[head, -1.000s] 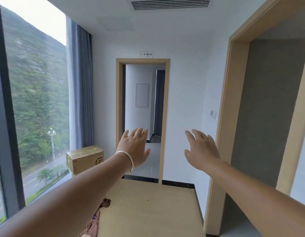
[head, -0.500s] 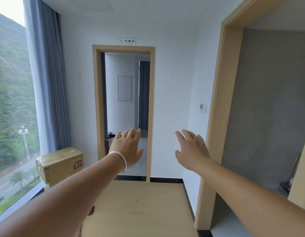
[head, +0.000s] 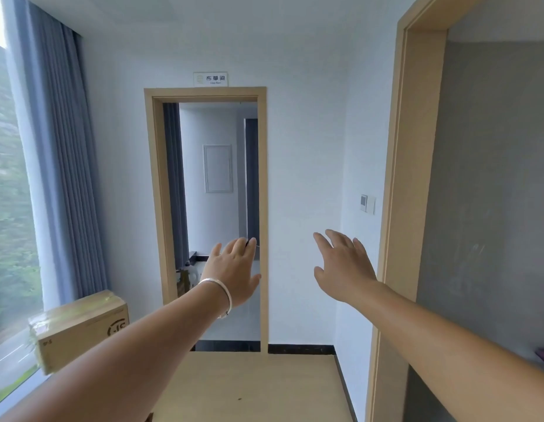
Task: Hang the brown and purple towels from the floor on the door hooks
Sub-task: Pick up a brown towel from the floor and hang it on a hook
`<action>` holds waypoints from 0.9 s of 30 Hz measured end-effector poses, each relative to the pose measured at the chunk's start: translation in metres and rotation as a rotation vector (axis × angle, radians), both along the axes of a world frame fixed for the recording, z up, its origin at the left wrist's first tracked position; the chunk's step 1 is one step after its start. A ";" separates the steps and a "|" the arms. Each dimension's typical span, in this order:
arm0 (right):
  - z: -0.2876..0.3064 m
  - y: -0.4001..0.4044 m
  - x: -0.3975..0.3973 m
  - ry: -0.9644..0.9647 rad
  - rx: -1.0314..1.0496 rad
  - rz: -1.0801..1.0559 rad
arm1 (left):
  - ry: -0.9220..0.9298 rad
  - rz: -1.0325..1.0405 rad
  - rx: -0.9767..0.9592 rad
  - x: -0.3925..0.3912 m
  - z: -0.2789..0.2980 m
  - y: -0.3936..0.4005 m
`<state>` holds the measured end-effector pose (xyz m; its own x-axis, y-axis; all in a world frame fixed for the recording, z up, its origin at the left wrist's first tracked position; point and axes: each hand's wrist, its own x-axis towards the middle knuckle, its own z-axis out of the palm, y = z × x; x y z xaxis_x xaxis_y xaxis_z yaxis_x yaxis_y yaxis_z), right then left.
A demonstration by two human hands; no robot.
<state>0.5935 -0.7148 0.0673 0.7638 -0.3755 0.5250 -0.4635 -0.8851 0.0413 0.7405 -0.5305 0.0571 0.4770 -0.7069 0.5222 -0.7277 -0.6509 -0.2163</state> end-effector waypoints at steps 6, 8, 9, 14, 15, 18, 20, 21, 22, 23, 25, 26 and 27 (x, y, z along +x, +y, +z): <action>-0.006 -0.074 0.043 0.029 0.007 0.006 | 0.005 0.013 -0.014 0.047 0.001 -0.073; -0.011 -0.093 0.058 0.038 0.024 0.002 | 0.013 0.008 0.001 0.062 -0.002 -0.091; -0.013 -0.102 0.067 0.043 0.031 -0.001 | 0.012 0.006 0.011 0.071 -0.004 -0.100; -0.020 -0.150 0.119 0.064 0.040 -0.002 | 0.020 0.003 0.020 0.126 -0.009 -0.150; -0.021 -0.160 0.132 0.062 0.039 -0.005 | 0.019 -0.004 0.019 0.140 -0.010 -0.161; -0.021 -0.190 0.171 0.063 0.037 -0.022 | 0.017 -0.030 0.006 0.181 -0.010 -0.195; -0.020 -0.210 0.201 0.066 0.034 -0.035 | 0.012 -0.043 -0.002 0.213 -0.009 -0.218; -0.018 -0.220 0.217 0.074 0.030 -0.041 | 0.012 -0.046 0.003 0.229 -0.008 -0.229; -0.016 -0.228 0.230 0.077 0.026 -0.045 | 0.012 -0.047 0.006 0.243 -0.007 -0.238; -0.013 -0.238 0.247 0.074 0.019 -0.048 | 0.010 -0.048 0.006 0.261 -0.005 -0.250; -0.008 -0.258 0.279 0.059 0.007 -0.054 | 0.009 -0.047 0.003 0.295 -0.003 -0.271; -0.005 -0.268 0.293 0.053 0.002 -0.057 | 0.010 -0.047 0.005 0.311 -0.002 -0.281; -0.004 -0.276 0.305 0.048 0.000 -0.060 | 0.012 -0.049 0.006 0.325 -0.001 -0.289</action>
<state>0.8989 -0.9906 0.0637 0.7644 -0.4212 0.4882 -0.5131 -0.8558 0.0650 1.0654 -0.8198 0.0557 0.4483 -0.7324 0.5124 -0.7610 -0.6135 -0.2111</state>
